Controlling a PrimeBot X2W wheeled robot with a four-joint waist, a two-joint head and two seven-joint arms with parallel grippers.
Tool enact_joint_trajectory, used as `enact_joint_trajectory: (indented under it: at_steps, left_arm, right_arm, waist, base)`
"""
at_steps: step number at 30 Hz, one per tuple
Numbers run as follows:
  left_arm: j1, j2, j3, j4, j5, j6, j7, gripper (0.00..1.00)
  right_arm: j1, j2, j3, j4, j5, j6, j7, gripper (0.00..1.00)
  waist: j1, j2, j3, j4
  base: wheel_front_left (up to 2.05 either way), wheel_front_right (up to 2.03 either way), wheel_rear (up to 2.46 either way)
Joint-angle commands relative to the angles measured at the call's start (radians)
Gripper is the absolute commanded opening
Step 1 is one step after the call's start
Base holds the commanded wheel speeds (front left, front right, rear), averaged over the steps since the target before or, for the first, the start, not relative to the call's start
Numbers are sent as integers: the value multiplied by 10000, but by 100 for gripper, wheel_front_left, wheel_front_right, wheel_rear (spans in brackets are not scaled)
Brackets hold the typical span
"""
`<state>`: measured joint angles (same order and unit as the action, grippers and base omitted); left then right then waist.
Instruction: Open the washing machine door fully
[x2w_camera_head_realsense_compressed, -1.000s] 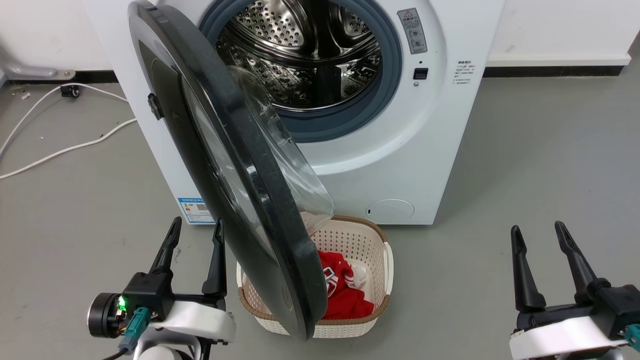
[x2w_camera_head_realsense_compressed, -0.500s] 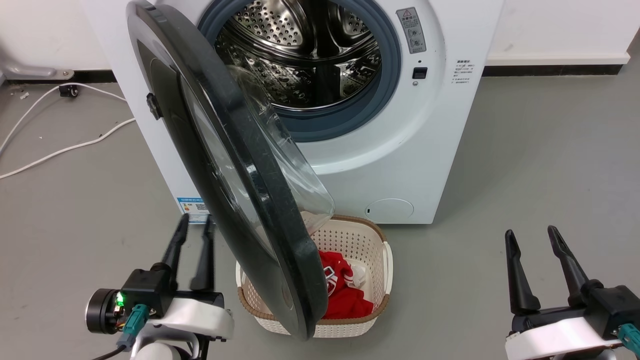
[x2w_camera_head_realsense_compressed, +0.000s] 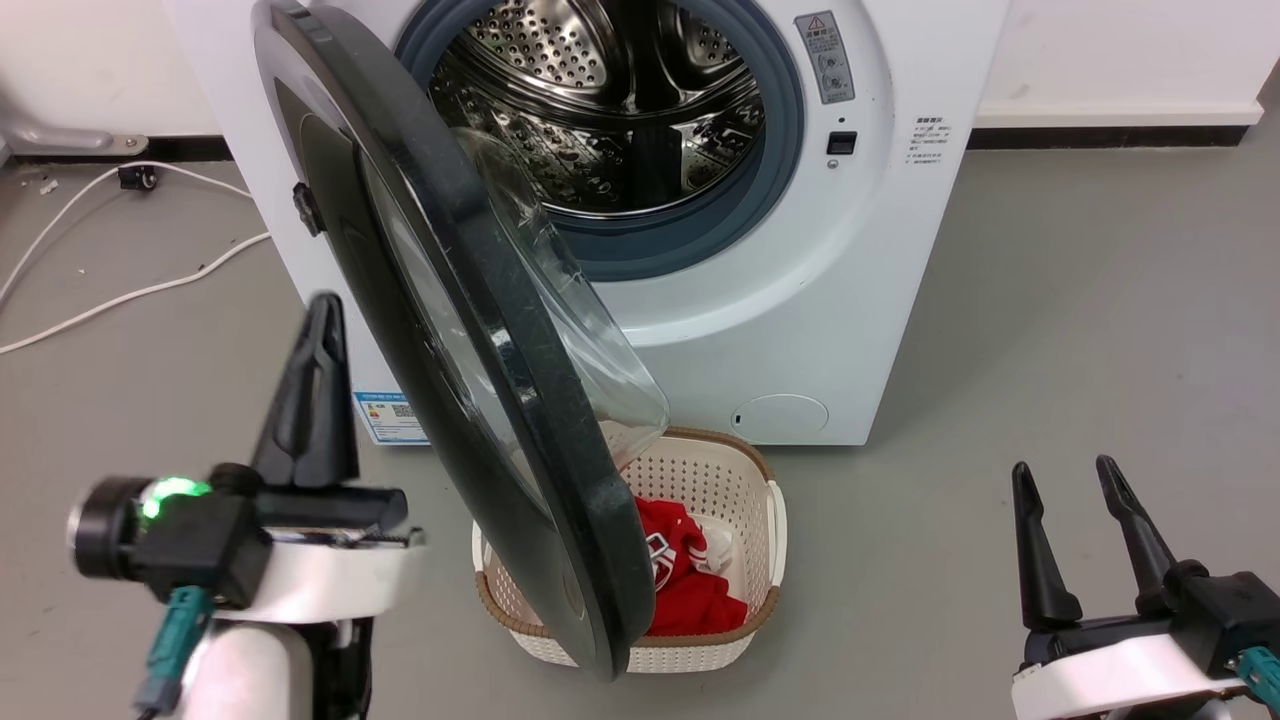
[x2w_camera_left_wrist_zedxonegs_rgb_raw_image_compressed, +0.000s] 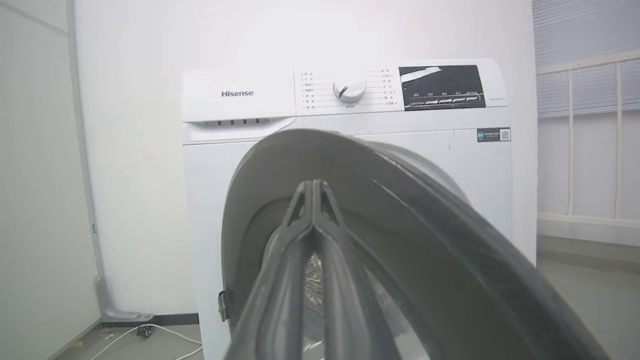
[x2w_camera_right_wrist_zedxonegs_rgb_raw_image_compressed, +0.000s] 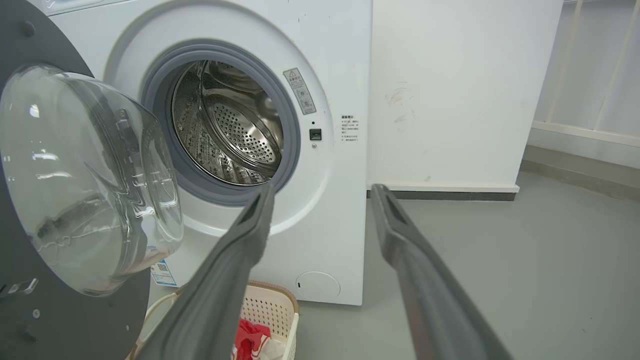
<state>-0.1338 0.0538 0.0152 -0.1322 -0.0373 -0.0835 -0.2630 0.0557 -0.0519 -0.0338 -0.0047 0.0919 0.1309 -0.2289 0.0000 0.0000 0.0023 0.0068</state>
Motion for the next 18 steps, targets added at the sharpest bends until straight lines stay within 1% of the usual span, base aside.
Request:
enact_joint_trajectory:
  at_steps: [1, 6, 9, 13, 18]
  left_arm:
    - [-180, 67, 74, -376, 75, 60, -25, 0]
    - [-509, 115, 36, -2390, 350, 164, -21, 0]
    - [-644, 156, -222, -3351, 488, 96, -23, 0]
    - [-743, 203, -1067, -4160, 585, -98, -23, 0]
    - [-319, 219, -2776, -3825, 323, -326, -20, 0]
  right_arm:
    - [-160, 31, -19, 29, 68, -3, -50, 100]
    - [-150, 30, -54, 105, 114, -3, -64, 100]
    - [-163, 30, -66, 151, 162, -3, -91, 100]
    - [-179, 30, -70, 217, 230, -3, -91, 100]
    - [-193, 30, -76, 296, 308, -3, -117, 100]
  waist:
    - [0, 0, 4, 7]
    - [0, 0, 0, 18]
    - [0, 0, -5, 12]
    - [0, 0, -12, 2]
    - [0, 0, -47, 1]
  base:
    - [0, 0, 0]
    - [0, 0, 0]
    - [0, 0, 0]
    - [0, 0, 0]
    - [0, 0, 0]
